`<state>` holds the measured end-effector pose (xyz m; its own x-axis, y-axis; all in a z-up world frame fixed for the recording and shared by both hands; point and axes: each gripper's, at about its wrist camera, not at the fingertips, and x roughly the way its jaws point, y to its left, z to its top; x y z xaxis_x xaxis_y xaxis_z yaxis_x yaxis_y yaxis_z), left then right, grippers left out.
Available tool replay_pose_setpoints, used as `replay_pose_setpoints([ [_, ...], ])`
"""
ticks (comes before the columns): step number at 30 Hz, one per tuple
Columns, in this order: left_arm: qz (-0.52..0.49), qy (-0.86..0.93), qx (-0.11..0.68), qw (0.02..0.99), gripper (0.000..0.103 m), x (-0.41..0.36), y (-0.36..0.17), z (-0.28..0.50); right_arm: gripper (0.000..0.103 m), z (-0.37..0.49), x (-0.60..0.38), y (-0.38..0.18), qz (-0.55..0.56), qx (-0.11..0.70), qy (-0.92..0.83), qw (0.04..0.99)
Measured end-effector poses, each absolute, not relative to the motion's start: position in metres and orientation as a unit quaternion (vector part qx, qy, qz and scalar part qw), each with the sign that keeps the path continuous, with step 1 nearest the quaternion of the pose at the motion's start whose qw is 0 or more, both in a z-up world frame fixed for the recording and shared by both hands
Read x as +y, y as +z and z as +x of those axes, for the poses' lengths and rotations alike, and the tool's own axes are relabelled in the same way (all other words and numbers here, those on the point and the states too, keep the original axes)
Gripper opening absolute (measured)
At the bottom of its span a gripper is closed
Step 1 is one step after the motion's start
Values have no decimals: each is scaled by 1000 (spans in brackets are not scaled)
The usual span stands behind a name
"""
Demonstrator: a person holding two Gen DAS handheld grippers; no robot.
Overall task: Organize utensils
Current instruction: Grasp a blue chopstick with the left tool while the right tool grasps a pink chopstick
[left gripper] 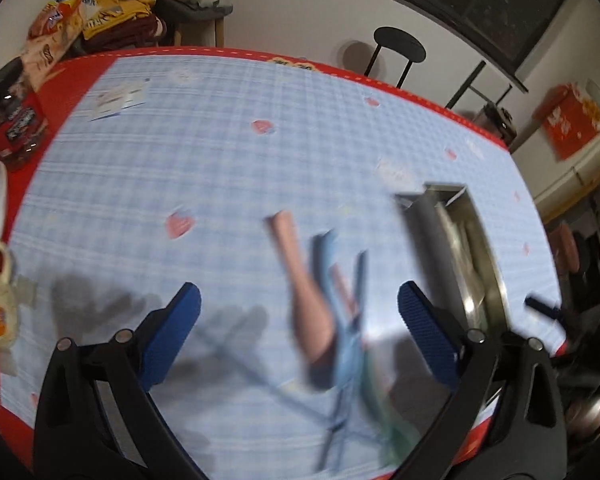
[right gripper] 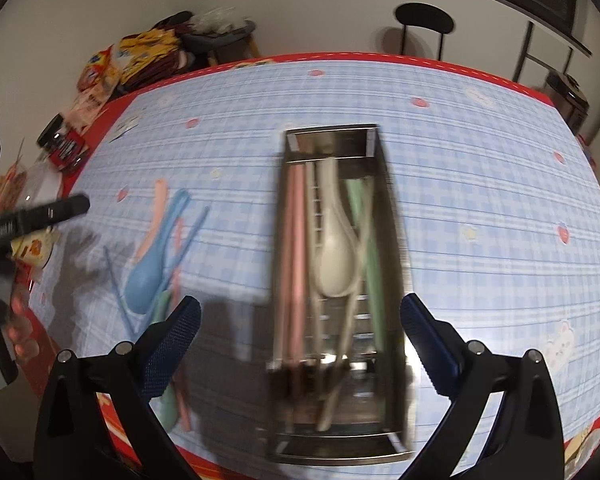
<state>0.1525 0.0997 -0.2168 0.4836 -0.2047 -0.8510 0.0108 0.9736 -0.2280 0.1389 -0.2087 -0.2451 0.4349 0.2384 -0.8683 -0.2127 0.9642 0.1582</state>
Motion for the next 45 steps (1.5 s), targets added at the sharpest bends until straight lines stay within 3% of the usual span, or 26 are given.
replay_pose_setpoints([
  [6, -73, -40, 502, 861, 97, 133, -241, 106, 97, 132, -171, -250, -11, 520, 168, 837],
  [8, -91, -36, 512, 853, 97, 142, -252, 96, 90, 130, -158, -253, -19, 524, 180, 833],
  [10, -107, -36, 517, 849, 96, 148, -259, 87, 69, 130, -146, -257, -31, 530, 190, 826],
  [11, -113, -35, 519, 847, 93, 150, -263, 83, 64, 130, -140, -261, -40, 534, 195, 822],
  [13, -118, -32, 519, 846, 72, 152, -267, 79, 38, 130, -129, -268, -50, 537, 208, 816],
  [14, -119, -27, 522, 844, 60, 154, -269, 78, 32, 131, -124, -273, -58, 543, 213, 810],
  [16, -140, -27, 522, 841, 53, 161, -272, 78, 20, 134, -116, -283, -71, 552, 219, 802],
  [18, -152, -32, 522, 839, 49, 162, -272, 81, 19, 137, -108, -293, -78, 560, 231, 792],
  [34, -133, -47, 556, 819, 51, 126, -285, 105, 19, 130, -82, -310, -119, 562, 258, 777],
  [35, -132, -48, 558, 818, 51, 124, -286, 106, 19, 129, -82, -310, -122, 561, 258, 777],
  [37, -128, -48, 562, 816, 51, 119, -288, 109, 7, 129, -85, -311, -130, 557, 240, 784],
  [45, -106, -44, 563, 818, 54, 99, -291, 115, 7, 130, -103, -312, -87, 570, 207, 790],
])
